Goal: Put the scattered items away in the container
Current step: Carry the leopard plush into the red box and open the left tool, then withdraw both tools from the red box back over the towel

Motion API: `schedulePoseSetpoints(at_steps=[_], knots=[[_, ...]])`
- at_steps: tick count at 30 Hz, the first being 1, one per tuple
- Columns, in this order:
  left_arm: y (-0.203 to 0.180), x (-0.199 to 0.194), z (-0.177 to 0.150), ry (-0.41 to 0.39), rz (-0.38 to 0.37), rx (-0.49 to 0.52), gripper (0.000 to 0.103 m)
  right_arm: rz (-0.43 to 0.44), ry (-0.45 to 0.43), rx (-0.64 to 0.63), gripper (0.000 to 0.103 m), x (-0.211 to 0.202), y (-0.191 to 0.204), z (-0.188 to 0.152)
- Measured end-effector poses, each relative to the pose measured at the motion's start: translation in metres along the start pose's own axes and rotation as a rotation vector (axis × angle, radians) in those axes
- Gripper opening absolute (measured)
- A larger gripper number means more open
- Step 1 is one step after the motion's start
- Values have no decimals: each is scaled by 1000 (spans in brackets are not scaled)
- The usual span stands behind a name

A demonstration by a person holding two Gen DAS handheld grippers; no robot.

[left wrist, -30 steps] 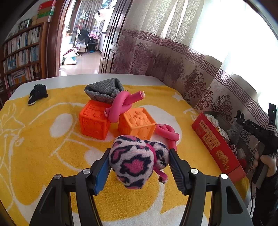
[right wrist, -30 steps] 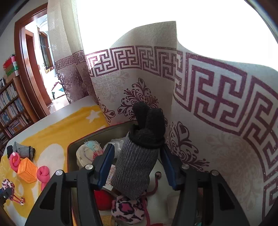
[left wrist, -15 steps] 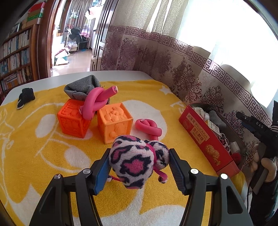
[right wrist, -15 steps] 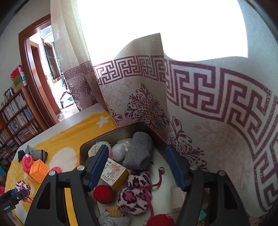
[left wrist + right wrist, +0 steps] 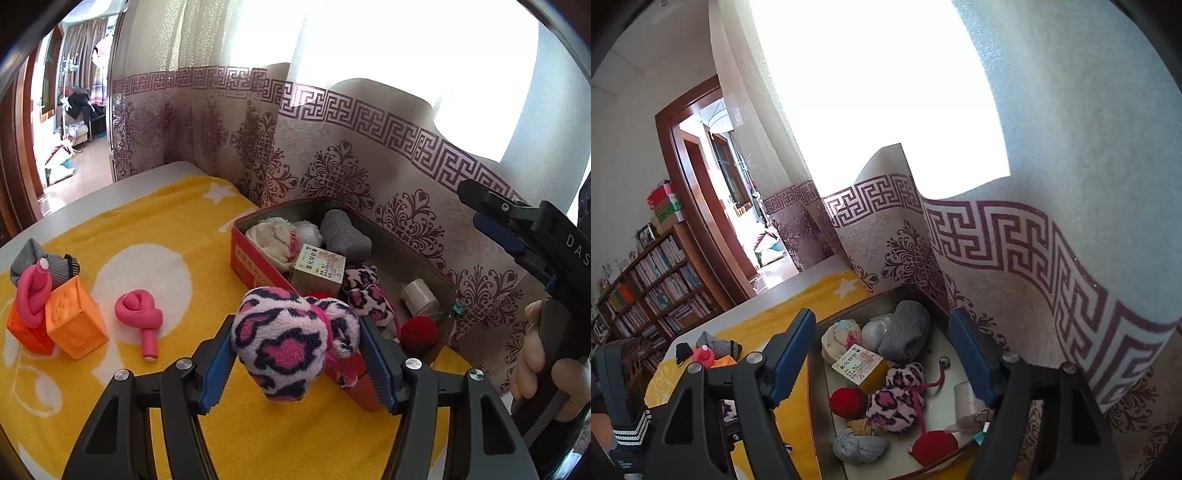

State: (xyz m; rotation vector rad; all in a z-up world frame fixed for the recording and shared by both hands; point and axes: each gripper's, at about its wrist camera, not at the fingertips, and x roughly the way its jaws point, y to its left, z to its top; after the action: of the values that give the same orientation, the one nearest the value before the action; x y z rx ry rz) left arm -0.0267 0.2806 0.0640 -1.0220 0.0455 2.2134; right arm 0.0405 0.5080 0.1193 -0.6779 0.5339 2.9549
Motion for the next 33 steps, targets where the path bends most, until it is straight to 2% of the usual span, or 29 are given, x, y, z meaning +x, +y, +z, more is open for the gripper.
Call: schedulePoseSetpoints(at_steps=[6,12,15,16,17,18,25,33], knots=[[-53,25,17,12,-73,87,65,9,-44,70,78,-14,-14,0],[-72,36,23,15,-124,103,66,9,-92,116,78,-26,-22,3],[-68,41,23,36,-142,90,69,8,-103,131,80,-28,-24,3],[-65,43,22,48,-143,76,72,7,-102,131,80,-28,-24,3],[-62,44,21,55,-140,61,82,7,-97,129,80,-26,-23,3],[-60,44,20,54,-138,50,86,9,-90,128,80,-25,-22,2],[-34,28,15,28,-91,5,86,27,-46,99,80,-16,-7,-7],[16,14,-3,15,-6,-93,86,61,13,47,81,-6,20,-19]])
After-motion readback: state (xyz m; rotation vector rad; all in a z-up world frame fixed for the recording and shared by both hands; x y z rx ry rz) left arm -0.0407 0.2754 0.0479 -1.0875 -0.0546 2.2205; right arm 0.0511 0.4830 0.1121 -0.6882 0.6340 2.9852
